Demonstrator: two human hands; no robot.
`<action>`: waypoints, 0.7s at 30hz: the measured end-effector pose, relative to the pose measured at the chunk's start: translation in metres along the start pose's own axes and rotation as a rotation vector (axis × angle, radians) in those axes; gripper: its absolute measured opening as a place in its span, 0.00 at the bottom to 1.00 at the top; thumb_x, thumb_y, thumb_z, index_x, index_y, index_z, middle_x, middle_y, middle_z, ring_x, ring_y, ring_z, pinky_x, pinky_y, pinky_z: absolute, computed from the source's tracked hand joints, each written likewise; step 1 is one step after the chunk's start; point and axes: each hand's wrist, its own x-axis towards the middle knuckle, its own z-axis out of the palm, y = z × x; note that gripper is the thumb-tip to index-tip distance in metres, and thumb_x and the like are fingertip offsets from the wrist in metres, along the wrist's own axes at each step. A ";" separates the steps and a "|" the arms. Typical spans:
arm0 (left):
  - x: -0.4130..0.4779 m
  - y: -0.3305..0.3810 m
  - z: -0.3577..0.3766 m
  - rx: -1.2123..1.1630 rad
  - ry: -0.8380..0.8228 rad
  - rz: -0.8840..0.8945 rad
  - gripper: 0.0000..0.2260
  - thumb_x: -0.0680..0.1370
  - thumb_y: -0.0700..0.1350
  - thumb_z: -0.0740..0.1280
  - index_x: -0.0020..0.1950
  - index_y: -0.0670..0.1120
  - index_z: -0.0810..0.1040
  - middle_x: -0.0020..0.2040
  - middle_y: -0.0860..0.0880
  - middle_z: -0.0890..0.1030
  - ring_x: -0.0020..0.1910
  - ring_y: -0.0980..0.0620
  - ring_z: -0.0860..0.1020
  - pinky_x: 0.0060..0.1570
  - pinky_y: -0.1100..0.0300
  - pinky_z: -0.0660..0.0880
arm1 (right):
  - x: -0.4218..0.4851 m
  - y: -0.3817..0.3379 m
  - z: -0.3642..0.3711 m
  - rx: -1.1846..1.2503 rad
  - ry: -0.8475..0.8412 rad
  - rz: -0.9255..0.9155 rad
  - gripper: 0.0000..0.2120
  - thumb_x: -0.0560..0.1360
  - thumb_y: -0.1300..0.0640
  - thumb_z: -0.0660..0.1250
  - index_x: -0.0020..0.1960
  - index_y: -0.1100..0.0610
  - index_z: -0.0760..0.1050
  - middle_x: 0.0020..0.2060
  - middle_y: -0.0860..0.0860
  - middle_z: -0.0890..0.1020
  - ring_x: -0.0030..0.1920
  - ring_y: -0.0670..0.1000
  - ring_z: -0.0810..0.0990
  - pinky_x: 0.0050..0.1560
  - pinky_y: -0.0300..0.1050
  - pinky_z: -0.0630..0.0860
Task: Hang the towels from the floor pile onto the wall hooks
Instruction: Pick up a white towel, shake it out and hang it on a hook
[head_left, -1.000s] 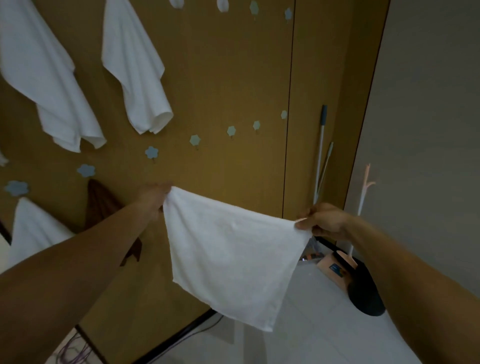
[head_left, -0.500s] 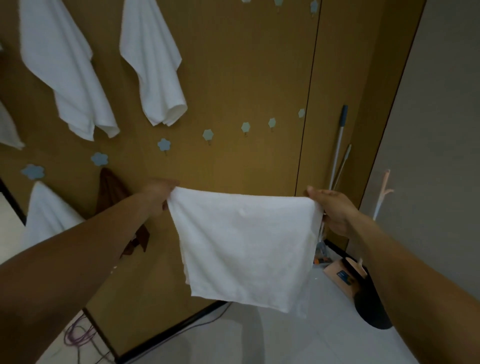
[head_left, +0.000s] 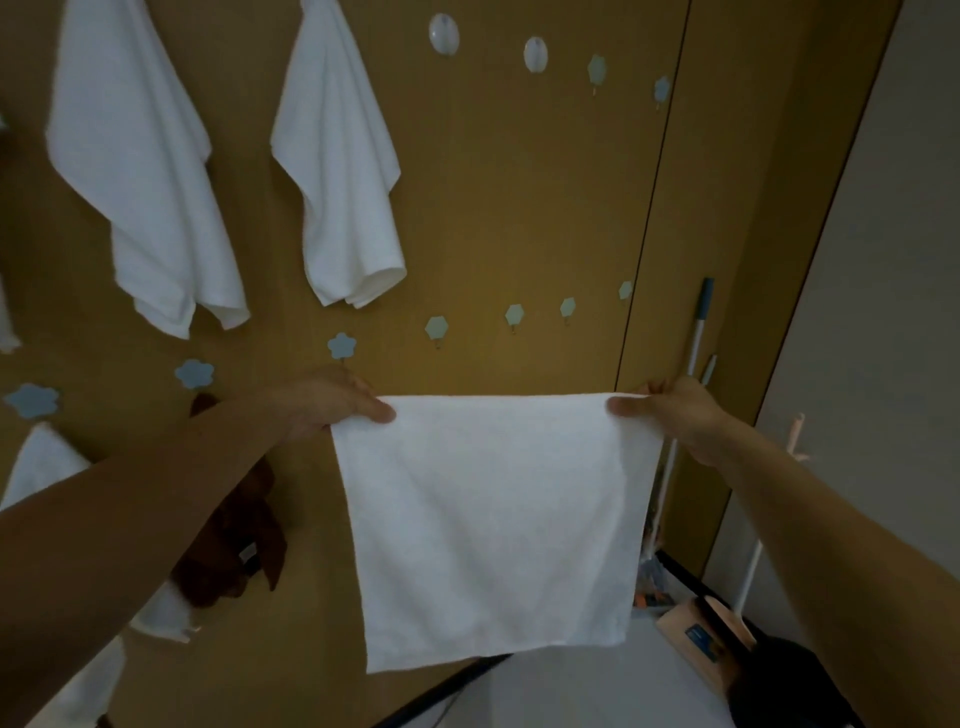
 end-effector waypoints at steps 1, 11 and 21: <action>0.007 0.003 -0.006 0.046 0.023 0.011 0.14 0.63 0.57 0.78 0.33 0.48 0.81 0.40 0.51 0.80 0.42 0.51 0.77 0.47 0.55 0.74 | 0.007 -0.007 0.002 -0.010 0.018 -0.029 0.13 0.66 0.51 0.78 0.37 0.57 0.76 0.38 0.55 0.82 0.40 0.55 0.82 0.37 0.47 0.77; 0.037 0.045 -0.038 0.218 0.548 0.536 0.13 0.77 0.46 0.66 0.51 0.36 0.80 0.50 0.42 0.80 0.48 0.47 0.78 0.47 0.60 0.71 | 0.067 -0.081 0.047 0.144 0.396 -0.357 0.03 0.76 0.61 0.63 0.49 0.58 0.71 0.38 0.51 0.74 0.38 0.52 0.73 0.31 0.41 0.69; 0.092 0.100 -0.061 -0.283 0.698 0.536 0.09 0.76 0.35 0.62 0.42 0.48 0.68 0.45 0.46 0.80 0.41 0.55 0.76 0.34 0.74 0.68 | 0.126 -0.147 0.069 0.132 0.023 -0.565 0.13 0.65 0.45 0.78 0.40 0.53 0.81 0.35 0.47 0.84 0.34 0.45 0.81 0.31 0.38 0.76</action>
